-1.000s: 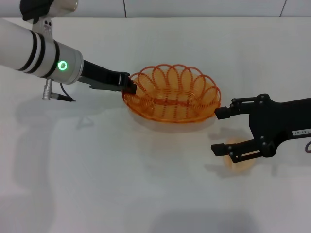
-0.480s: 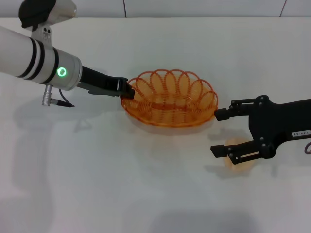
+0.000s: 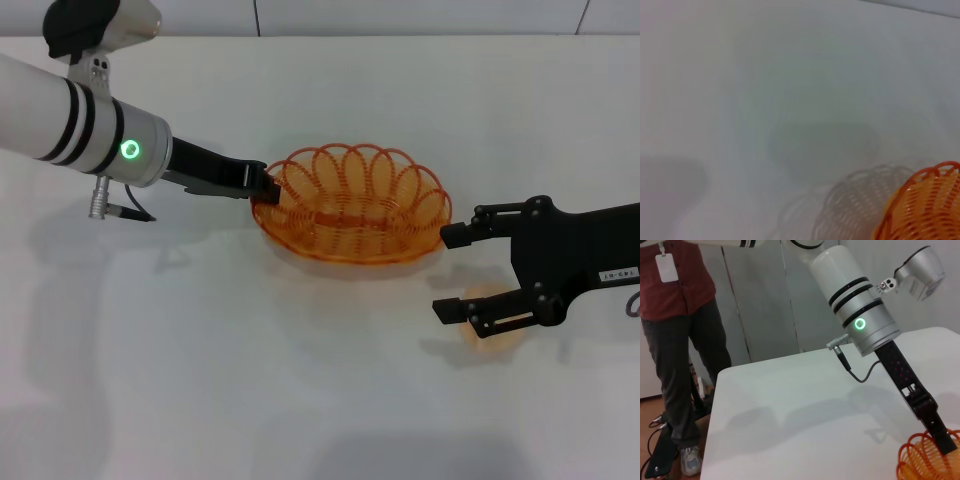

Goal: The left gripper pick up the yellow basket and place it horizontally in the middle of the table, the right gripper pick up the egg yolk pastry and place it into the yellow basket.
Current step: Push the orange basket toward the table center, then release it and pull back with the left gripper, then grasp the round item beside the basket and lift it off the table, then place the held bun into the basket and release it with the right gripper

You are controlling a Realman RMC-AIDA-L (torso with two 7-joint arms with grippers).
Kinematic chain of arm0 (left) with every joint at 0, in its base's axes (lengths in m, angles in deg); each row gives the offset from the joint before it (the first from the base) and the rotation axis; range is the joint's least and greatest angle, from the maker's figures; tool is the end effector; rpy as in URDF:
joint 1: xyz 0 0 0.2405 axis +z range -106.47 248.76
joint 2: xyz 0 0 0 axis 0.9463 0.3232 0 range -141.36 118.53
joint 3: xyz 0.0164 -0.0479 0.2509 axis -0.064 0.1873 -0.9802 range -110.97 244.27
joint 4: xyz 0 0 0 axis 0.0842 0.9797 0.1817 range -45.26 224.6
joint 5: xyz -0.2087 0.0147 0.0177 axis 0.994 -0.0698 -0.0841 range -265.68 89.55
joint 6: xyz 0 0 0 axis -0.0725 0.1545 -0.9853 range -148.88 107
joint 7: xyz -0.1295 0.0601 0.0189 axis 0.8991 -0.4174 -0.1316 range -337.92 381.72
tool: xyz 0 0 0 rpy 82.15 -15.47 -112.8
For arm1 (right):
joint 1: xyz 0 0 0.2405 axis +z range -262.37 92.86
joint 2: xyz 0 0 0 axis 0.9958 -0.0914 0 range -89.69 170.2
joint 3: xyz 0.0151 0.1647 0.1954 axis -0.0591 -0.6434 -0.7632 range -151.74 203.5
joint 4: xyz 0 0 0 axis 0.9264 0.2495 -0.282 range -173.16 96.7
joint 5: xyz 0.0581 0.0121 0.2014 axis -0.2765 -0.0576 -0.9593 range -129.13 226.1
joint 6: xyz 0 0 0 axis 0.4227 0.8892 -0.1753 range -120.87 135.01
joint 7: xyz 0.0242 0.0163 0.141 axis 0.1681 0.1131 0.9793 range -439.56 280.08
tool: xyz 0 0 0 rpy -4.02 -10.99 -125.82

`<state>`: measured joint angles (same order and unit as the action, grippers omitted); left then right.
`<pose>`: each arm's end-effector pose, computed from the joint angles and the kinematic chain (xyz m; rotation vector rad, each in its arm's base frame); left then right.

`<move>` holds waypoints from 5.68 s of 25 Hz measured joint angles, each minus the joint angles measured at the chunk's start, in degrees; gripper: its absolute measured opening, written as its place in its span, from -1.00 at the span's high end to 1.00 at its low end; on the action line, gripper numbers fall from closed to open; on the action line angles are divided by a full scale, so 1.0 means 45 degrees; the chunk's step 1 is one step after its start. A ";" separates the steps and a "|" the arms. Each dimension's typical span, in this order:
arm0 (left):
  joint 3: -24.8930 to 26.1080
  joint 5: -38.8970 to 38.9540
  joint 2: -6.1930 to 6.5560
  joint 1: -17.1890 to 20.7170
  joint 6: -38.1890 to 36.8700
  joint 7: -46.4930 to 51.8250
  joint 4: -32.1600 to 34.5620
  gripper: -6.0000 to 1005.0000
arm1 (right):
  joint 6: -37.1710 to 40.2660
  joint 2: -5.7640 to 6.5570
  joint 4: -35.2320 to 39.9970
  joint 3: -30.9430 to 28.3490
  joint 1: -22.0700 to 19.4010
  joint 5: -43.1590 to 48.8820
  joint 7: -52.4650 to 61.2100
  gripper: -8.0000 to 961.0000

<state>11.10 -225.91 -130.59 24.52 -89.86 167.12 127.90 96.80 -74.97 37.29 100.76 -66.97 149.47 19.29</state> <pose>-0.2173 0.4050 -0.0382 -2.3739 -1.5683 -0.0583 0.1849 0.2979 0.0208 -2.9875 0.2579 0.4695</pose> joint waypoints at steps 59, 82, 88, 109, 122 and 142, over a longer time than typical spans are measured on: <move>0.0313 0.1618 0.1299 0.2177 -0.6886 -0.5293 0.5728 -0.74 | -0.0784 0.0005 0.0578 -0.0067 0.0650 0.2712 0.2508 -0.69; 0.0273 0.2136 0.0722 0.2178 -0.5920 -0.6353 0.5584 -0.73 | -0.1054 0.0000 0.0224 0.0218 0.0673 0.4354 0.3197 -0.69; 0.0272 0.2136 0.0695 0.2177 -0.5874 -0.6375 0.5485 -0.73 | -0.1456 -0.0014 0.0033 0.0606 0.0716 0.4547 0.3174 -0.68; 0.0241 0.2107 0.0579 0.2177 -0.5873 -0.6411 0.5450 -0.73 | -0.1980 -0.0020 0.0040 0.1334 0.0710 0.5158 0.3295 -0.15; 0.0301 0.2113 0.0586 0.2316 -0.5874 -0.6517 0.5430 -0.73 | -0.1665 -0.0018 0.0919 0.1341 0.0602 0.5015 0.3468 0.40; 0.0314 0.2275 0.0556 0.2802 -0.5719 -0.7116 0.5432 -0.73 | -0.2846 -0.0112 0.2900 0.1817 0.1776 0.4378 0.4690 0.69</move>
<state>12.51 -215.67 -128.09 37.13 -115.60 135.10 152.34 84.00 -75.48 50.34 108.94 -58.98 169.17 40.40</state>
